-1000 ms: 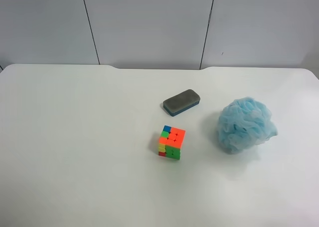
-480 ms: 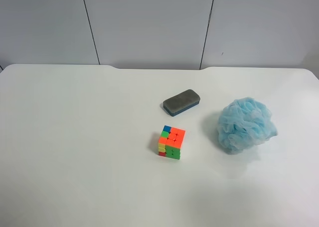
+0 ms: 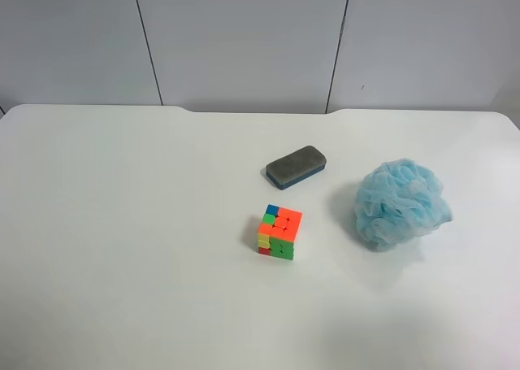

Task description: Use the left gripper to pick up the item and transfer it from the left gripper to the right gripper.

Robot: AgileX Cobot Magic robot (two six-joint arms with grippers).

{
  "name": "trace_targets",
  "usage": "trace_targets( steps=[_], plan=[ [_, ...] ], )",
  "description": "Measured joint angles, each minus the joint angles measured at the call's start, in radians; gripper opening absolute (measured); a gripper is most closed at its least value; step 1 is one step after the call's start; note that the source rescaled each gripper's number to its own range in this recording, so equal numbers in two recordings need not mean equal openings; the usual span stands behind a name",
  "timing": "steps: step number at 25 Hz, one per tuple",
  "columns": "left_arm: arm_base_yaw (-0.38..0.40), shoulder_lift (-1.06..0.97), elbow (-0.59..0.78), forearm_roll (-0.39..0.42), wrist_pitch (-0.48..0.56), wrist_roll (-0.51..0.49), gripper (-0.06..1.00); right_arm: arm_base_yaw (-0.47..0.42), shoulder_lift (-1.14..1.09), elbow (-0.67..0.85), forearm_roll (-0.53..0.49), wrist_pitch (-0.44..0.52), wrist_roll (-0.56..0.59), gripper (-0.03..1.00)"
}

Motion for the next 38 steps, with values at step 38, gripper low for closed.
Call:
trace_targets(
  steps=[38],
  plan=[
    [0.0,0.0,0.0,0.0,0.0,0.0,1.0,-0.21,0.0,0.039,-0.012,-0.112,-0.015,1.0]
  ],
)
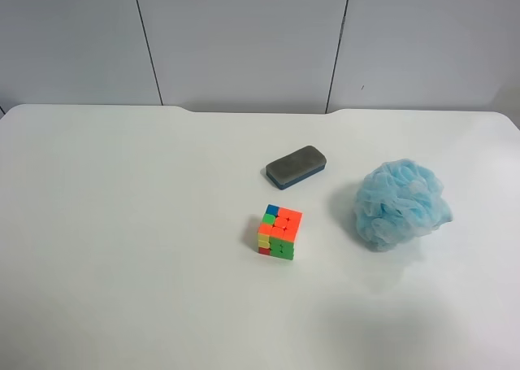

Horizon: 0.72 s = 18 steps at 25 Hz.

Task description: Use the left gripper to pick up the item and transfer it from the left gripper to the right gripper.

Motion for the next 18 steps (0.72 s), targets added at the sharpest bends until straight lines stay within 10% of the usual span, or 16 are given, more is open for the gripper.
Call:
trace_targets(
  steps=[18],
  plan=[
    [0.0,0.0,0.0,0.0,0.0,0.0,1.0,0.0,0.0,0.0,0.0,0.0,0.0,1.0]
  ],
)
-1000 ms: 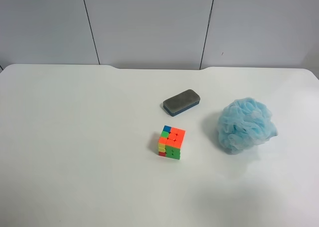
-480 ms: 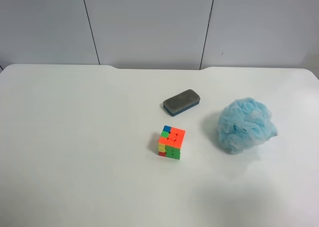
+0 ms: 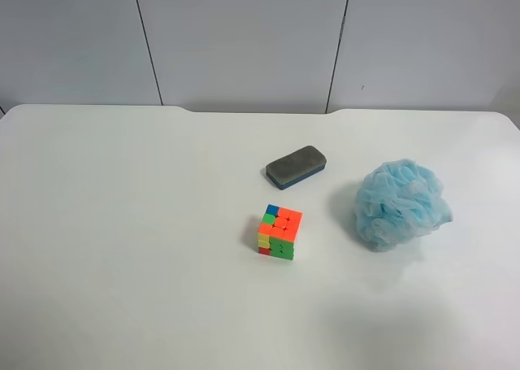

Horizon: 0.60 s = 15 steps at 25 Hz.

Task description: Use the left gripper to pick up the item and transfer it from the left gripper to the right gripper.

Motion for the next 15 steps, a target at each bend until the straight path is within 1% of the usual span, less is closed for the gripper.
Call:
trace_targets(
  steps=[15],
  plan=[
    [0.0,0.0,0.0,0.0,0.0,0.0,1.0,0.0,0.0,0.0,0.0,0.0,0.0,1.0]
  ],
)
